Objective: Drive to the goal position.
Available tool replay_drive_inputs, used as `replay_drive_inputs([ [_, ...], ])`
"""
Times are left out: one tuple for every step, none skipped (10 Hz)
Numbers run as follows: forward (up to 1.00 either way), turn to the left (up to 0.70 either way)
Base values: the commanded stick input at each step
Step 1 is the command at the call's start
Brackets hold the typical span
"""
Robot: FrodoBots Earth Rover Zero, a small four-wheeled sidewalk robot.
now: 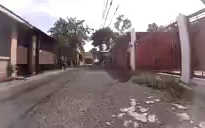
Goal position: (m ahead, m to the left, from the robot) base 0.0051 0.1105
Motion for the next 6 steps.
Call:
replay_drive_inputs([
  [0.76,0.0],
  [0.76,0.0],
  [0.76,0.0],
  [0.76,0.0],
  [0.76,0.0],
  [0.76,0.0],
])
